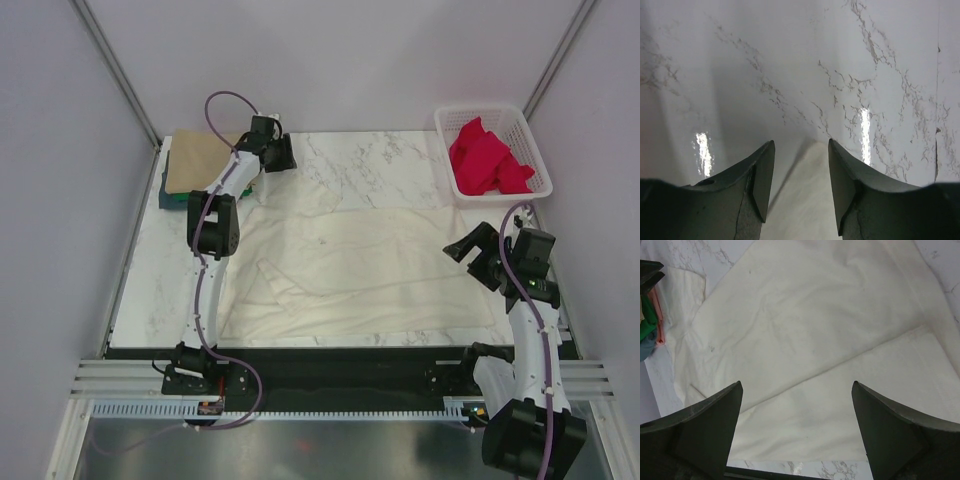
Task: Fold and stack the t-shirts
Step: Fold the tshirt
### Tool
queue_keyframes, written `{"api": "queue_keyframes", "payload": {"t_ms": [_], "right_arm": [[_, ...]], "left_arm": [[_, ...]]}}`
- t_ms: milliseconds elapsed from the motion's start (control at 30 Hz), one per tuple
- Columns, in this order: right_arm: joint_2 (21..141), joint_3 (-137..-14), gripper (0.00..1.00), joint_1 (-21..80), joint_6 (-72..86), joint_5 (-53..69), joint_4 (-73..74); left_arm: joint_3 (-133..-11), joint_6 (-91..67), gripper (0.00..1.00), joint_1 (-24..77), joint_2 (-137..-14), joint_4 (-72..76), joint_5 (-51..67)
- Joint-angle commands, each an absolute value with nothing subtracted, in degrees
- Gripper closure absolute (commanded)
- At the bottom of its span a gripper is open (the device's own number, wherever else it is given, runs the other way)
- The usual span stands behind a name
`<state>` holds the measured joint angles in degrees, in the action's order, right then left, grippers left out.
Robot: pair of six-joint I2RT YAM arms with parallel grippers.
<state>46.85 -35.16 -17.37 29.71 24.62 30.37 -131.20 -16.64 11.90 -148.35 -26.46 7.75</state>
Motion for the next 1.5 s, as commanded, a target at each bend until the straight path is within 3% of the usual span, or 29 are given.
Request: {"api": "queue_keyframes", "payload": {"t_ms": [0, 600, 633, 733, 767, 800, 1100, 1467], "right_arm": [[46.58, -34.98, 0.02, -17.14, 28.56, 25.40, 27.68], [45.97, -34.19, 0.02, -17.05, 27.51, 23.29, 30.41], [46.31, -34.28, 0.02, -17.05, 27.60, 23.47, 30.32], [47.11, -34.63, 0.02, -17.14, 27.33, 23.20, 30.41], [47.28, -34.72, 0.02, -17.05, 27.16, 23.12, 30.41], [47.37, -34.63, 0.02, -17.05, 27.25, 23.12, 30.41], [50.79, -39.35, 0.02, -15.65, 27.34, 18.99, 28.91], [77.06, -65.02, 0.08, -0.44, 28.04, -2.08, 31.47]], "left_arm": [[-131.58, -15.47, 0.46, 12.83, -148.54, -26.54, 10.89], [-122.35, -16.44, 0.55, 13.18, -146.77, -27.25, 18.98], [-122.08, -16.52, 0.58, 13.27, -146.78, -27.16, 18.98], [-122.43, -16.87, 0.81, 13.36, -147.22, -27.60, 18.64], [-122.34, -17.05, 0.95, 13.36, -147.04, -27.51, 18.28], [-122.34, -16.96, 0.98, 13.36, -146.78, -27.51, 17.85], [-112.34, -19.96, 0.98, 13.97, -127.82, -30.23, 18.28], [-96.43, -17.49, 0.98, 12.49, -108.20, -36.74, 10.81]]}}
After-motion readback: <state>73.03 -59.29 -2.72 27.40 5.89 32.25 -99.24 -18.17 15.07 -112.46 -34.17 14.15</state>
